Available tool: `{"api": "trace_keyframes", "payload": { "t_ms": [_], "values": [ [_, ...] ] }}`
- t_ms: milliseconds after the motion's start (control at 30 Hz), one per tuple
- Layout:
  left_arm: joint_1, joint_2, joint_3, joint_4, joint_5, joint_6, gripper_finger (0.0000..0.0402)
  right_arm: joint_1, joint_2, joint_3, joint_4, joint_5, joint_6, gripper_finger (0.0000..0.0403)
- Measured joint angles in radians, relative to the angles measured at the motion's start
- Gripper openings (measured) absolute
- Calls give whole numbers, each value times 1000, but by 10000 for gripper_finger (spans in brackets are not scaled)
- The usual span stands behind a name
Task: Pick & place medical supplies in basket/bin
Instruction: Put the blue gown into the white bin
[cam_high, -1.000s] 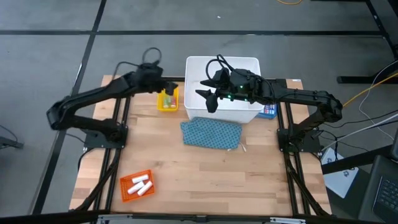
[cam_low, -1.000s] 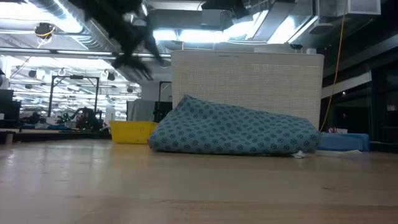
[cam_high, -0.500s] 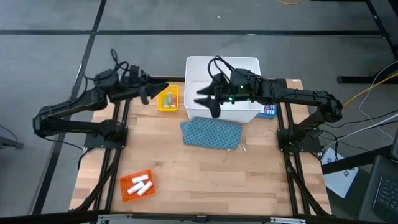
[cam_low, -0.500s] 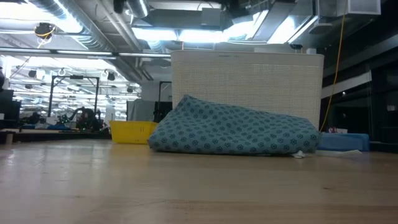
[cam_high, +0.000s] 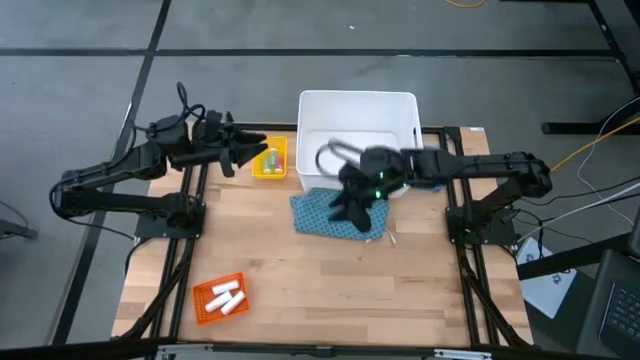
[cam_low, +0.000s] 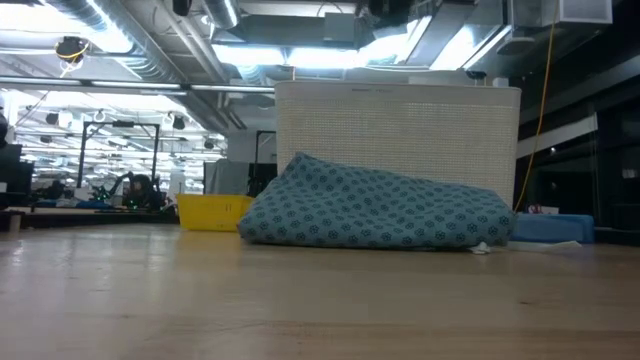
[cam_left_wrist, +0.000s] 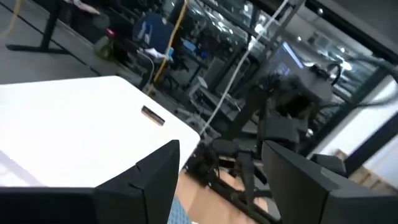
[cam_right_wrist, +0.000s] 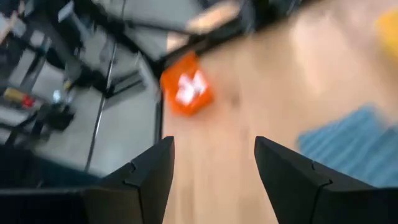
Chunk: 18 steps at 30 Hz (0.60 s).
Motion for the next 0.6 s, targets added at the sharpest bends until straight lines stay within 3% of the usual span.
{"api": "trace_keyframes", "payload": {
  "t_ms": [167,467,600],
  "values": [
    [0,18,0,-7,58,7,223,104,10,-30,-63,12,100,224],
    [-15,23,1,-147,143,151,223,285,112,-48,-275,380,318,224],
    [-63,30,1,-242,141,186,223,316,122,-48,-290,448,447,224]
  ]
}}
